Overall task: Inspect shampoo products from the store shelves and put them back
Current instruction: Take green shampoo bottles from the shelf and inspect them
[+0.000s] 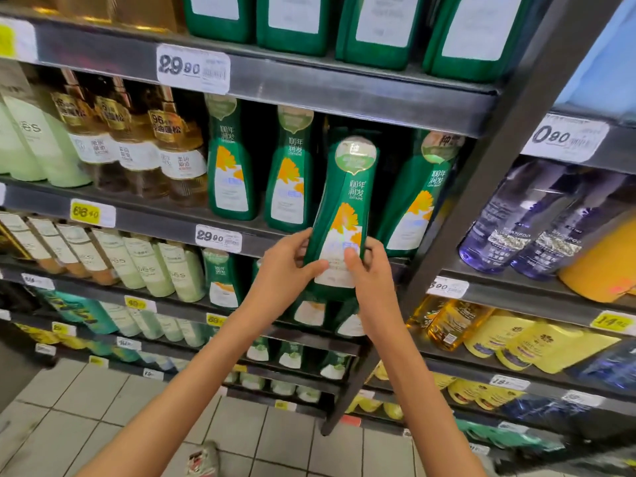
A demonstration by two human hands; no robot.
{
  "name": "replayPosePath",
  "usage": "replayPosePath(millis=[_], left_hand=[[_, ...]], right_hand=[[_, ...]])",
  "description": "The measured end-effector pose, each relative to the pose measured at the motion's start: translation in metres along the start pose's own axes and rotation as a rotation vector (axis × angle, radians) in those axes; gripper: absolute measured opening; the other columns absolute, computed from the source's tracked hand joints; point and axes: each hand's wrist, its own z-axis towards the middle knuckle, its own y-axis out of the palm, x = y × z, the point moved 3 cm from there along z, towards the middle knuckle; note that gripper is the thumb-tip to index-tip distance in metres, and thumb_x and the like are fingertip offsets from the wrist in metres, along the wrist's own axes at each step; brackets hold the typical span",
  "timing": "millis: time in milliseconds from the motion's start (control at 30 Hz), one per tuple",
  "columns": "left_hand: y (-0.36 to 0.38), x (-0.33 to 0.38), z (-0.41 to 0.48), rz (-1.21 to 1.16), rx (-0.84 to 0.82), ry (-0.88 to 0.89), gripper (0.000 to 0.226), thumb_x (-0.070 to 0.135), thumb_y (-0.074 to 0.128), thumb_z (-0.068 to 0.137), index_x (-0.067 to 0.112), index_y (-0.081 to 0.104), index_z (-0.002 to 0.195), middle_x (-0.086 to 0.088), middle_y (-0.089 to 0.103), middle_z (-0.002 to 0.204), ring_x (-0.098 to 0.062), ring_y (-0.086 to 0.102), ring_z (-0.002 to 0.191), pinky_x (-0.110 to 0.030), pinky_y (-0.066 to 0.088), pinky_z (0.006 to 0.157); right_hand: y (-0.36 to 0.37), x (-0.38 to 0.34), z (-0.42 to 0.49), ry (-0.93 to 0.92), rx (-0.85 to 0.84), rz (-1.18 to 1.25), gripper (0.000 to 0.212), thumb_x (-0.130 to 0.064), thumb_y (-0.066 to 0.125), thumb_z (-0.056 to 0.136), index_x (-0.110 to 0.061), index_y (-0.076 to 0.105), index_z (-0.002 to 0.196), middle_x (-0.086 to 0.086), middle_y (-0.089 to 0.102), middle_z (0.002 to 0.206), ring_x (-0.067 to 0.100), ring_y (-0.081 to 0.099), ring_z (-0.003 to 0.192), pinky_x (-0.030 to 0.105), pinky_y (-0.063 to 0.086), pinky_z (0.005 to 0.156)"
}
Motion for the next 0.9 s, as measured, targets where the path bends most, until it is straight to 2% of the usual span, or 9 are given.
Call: replayPosePath(millis=[100,167,300,367,533,667,767,867,900], left_hand=[[0.006,0.004,0.015,-0.027,0.008,-0.011,0.063,0.006,0.072,0.077,0.013,0.046,0.134,0.010,0.062,0.108,0.002,0.059,0.096,-0.006,0.046,0.079],[0.009,0.008,0.021,-0.035,0.056,0.018,0.065,0.001,0.073,0.074,0.013,0.048,0.132,0.016,0.060,0.101,-0.003,0.059,0.095,-0.007,0.047,0.082],[0.015,0.004,0.033,-0.064,0.114,0.037,0.069,-0.002,0.071,0.075,0.014,0.044,0.136,0.002,0.061,0.121,-0.012,0.057,0.112,-0.033,0.048,0.097],[0.017,0.000,0.037,-0.070,0.137,0.032,0.072,-0.001,0.070,0.077,0.014,0.040,0.140,-0.002,0.057,0.131,-0.015,0.053,0.119,-0.038,0.046,0.100],[0.020,-0.006,0.047,-0.067,0.202,0.025,0.073,-0.002,0.069,0.077,0.014,0.038,0.142,-0.002,0.052,0.136,-0.013,0.048,0.125,-0.035,0.042,0.105],[0.026,-0.010,0.052,0.011,0.217,0.049,0.074,0.001,0.069,0.079,0.017,0.035,0.143,-0.003,0.049,0.139,-0.016,0.045,0.128,-0.033,0.038,0.108],[0.031,-0.012,0.052,0.008,0.229,0.078,0.072,-0.001,0.065,0.082,0.014,0.031,0.143,-0.003,0.045,0.141,-0.014,0.042,0.130,-0.028,0.037,0.108],[0.034,-0.014,0.051,-0.025,0.295,0.067,0.067,-0.007,0.061,0.083,0.009,0.033,0.141,-0.005,0.045,0.140,-0.006,0.040,0.126,-0.001,0.030,0.096],[0.036,-0.014,0.051,-0.040,0.312,0.058,0.065,-0.008,0.061,0.082,0.009,0.034,0.139,-0.004,0.047,0.137,-0.006,0.040,0.124,0.002,0.030,0.093]], right_hand=[[0.002,-0.010,0.013,-0.076,0.057,-0.024,0.024,-0.015,0.049,0.097,-0.011,0.044,0.121,0.003,0.061,0.109,0.016,0.058,0.099,0.035,0.047,0.091],[0.006,-0.014,0.019,-0.113,0.081,-0.055,0.032,-0.014,0.047,0.098,-0.009,0.040,0.129,-0.007,0.056,0.105,0.006,0.055,0.094,0.026,0.045,0.087],[0.010,-0.015,0.029,-0.137,0.117,-0.095,0.042,-0.014,0.044,0.099,-0.009,0.033,0.140,0.000,0.051,0.125,0.010,0.049,0.110,0.022,0.038,0.092],[0.010,-0.015,0.034,-0.148,0.126,-0.100,0.043,-0.013,0.043,0.100,-0.010,0.033,0.141,0.000,0.050,0.127,0.011,0.048,0.113,0.020,0.037,0.091],[0.012,-0.015,0.044,-0.175,0.129,-0.152,0.042,-0.011,0.043,0.099,-0.008,0.033,0.140,-0.001,0.051,0.123,0.005,0.048,0.104,0.006,0.039,0.082],[0.009,-0.010,0.047,-0.169,0.162,-0.163,0.043,-0.013,0.041,0.101,-0.006,0.031,0.142,0.009,0.048,0.137,0.020,0.047,0.123,0.029,0.038,0.102],[0.010,-0.007,0.048,-0.168,0.177,-0.180,0.044,-0.013,0.040,0.101,-0.006,0.029,0.143,0.012,0.046,0.139,0.025,0.045,0.126,0.042,0.037,0.106],[0.014,-0.006,0.050,-0.173,0.192,-0.203,0.043,-0.011,0.040,0.101,-0.004,0.030,0.142,0.015,0.049,0.136,0.027,0.049,0.122,0.042,0.039,0.102],[0.015,-0.006,0.050,-0.172,0.197,-0.205,0.043,-0.011,0.039,0.101,-0.004,0.030,0.142,0.015,0.050,0.135,0.027,0.050,0.121,0.042,0.040,0.102]])
